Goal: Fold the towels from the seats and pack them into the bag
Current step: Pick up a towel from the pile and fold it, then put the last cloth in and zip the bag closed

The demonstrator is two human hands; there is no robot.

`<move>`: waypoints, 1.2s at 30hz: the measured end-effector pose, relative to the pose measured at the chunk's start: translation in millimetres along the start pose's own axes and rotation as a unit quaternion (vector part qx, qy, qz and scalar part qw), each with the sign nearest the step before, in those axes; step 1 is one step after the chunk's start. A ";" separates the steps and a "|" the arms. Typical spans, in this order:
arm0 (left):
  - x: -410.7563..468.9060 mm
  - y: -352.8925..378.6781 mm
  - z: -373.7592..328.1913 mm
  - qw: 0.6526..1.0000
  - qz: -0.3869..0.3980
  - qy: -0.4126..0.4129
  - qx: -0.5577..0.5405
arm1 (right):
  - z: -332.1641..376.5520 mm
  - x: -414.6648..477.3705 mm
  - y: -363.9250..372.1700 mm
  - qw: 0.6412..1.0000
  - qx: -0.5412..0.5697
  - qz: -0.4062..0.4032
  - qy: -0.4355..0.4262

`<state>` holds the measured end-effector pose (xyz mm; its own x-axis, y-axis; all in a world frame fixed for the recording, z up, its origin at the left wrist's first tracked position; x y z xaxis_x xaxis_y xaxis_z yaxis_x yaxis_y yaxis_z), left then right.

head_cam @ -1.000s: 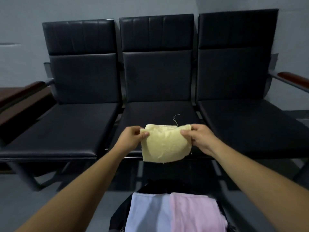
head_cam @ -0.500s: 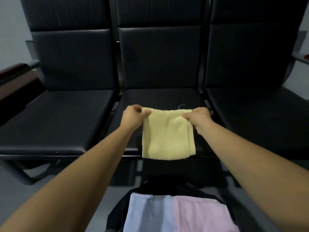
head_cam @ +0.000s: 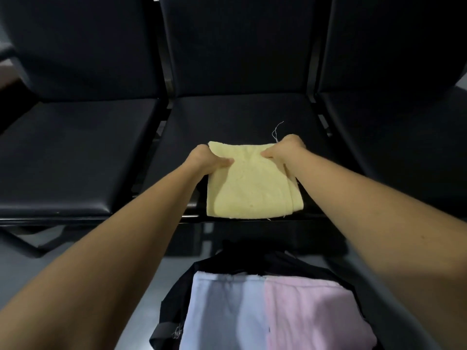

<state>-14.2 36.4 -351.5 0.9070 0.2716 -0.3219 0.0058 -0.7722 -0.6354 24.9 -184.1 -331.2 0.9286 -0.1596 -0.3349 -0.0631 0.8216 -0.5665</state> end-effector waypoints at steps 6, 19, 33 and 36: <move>-49.0 -3.9 -1.8 0.987 0.023 0.093 -0.128 | -7.4 -39.1 -3.7 0.992 0.102 0.076 0.002; -196.3 -8.4 37.8 0.952 0.084 0.116 -0.271 | -73.0 -181.9 -15.0 0.929 0.341 0.145 -0.001; -248.1 46.0 179.3 0.979 0.081 -0.086 -0.166 | -187.8 -224.2 82.8 0.976 0.122 0.150 0.095; -240.1 56.8 187.9 0.981 0.050 -0.111 -0.148 | -185.6 -219.9 80.8 0.990 0.044 0.117 0.065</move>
<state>-310.8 35.2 -442.2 0.7949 0.2793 -0.5386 0.0738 -0.9256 -0.3712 -252.2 -184.2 -443.0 0.8370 -0.0230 -0.5467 -0.2345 0.8877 -0.3963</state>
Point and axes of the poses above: each hand's wrist, its own x-axis towards the middle knuckle, its own y-axis out of the palm, z = x × y, the point moved 6 cm from there along x, towards the middle knuckle, and after that the axes turned 4 degrees about x, right-handed, at the moved point
